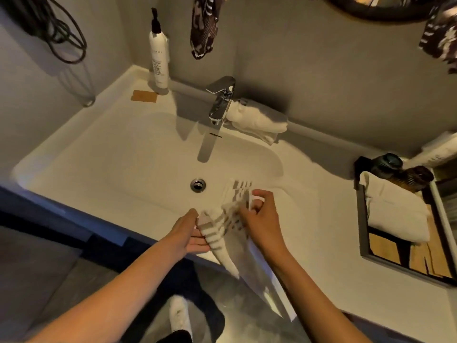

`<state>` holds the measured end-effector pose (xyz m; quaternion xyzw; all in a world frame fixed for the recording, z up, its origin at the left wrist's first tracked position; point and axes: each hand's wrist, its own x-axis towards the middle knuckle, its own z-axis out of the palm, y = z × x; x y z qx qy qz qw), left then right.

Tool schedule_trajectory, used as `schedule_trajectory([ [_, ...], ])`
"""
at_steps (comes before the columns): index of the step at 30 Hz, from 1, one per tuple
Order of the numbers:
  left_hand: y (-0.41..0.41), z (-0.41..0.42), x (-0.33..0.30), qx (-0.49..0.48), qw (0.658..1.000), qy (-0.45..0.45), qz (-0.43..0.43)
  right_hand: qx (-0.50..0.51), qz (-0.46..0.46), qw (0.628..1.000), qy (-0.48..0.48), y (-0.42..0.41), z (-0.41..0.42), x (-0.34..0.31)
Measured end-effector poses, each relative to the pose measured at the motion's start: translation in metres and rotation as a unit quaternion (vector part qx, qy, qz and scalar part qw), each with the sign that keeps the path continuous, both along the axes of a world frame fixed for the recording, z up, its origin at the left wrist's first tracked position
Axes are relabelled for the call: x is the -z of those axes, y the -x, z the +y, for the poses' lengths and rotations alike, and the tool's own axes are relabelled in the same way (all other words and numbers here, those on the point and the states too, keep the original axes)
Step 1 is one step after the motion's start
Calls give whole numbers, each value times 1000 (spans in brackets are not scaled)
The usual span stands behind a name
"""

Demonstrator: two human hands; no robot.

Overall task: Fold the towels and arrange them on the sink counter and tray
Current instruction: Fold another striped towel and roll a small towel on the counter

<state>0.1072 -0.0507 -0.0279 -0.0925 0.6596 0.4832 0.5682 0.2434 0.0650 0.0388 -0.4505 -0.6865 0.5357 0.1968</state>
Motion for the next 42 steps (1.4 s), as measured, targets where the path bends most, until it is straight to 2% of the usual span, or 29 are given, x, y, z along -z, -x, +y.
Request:
schedule_trajectory([
  [1,2,-5,3,-17,1000,-10,-12,-67,9,998,8,1,-16,0],
  [3,2,-14,2,-15,1000,-10,-6,-226,-73,971,-27,-3,-42,19],
  [5,-2,-20,1,18,999,11,47,-294,-132,945,-56,-14,-52,41],
  [8,-6,-21,-4,42,992,40,116,-225,-135,965,-27,-25,-46,54],
  [11,-10,-19,-12,29,988,44,147,-129,-116,985,-4,-28,-35,51],
  [15,-16,-13,-9,83,967,91,222,-88,-61,992,69,-19,-26,38],
  [19,-20,-17,-11,22,980,81,180,-61,-63,993,-78,-12,-18,29],
  [21,-22,-22,-13,33,977,54,203,-35,-43,992,-116,-9,-18,23],
  [23,-28,-24,-11,133,948,77,277,-43,-41,990,-129,-6,-21,17],
  [25,-30,-22,-2,204,900,120,366,-63,-38,989,-128,-6,-24,21],
  [26,-30,-21,0,200,886,126,398,-74,-44,988,-130,-6,-24,23],
  [27,-29,-20,-2,169,890,120,405,-82,-47,986,-140,-8,-23,22],
  [28,-26,-21,0,112,916,99,373,-86,-41,983,-157,-8,-20,23],
  [30,-23,-27,0,-12,967,49,248,-71,-20,976,-204,-7,-15,20],
  [32,-21,-36,0,-58,985,15,164,-69,-29,965,-252,0,-21,19],
  [33,-22,-40,-2,-69,989,8,129,-109,-63,952,-279,7,-28,23],
  [35,-23,-50,-5,-109,992,-32,59,-276,-147,897,-311,19,-51,35],
  [36,-22,-52,-7,-127,990,-63,26,-352,-166,873,-294,22,-61,42],
  [37,-20,-55,-9,-131,988,-78,10,-404,-166,863,-253,22,-69,46],
  [38,-17,-58,-10,-99,992,-60,44,-419,-145,875,-194,19,-70,48],
  [39,-12,-58,-10,-28,992,-8,122,-403,-123,896,-140,13,-63,51],
  [40,-5,-60,-6,58,968,71,235,-365,-106,917,-120,5,-50,52],
  [41,2,-60,-2,137,908,150,366,-311,-110,933,-142,-4,-28,55],
  [42,7,-57,-2,169,850,180,465,-246,-135,942,-184,-15,-1,58],
])
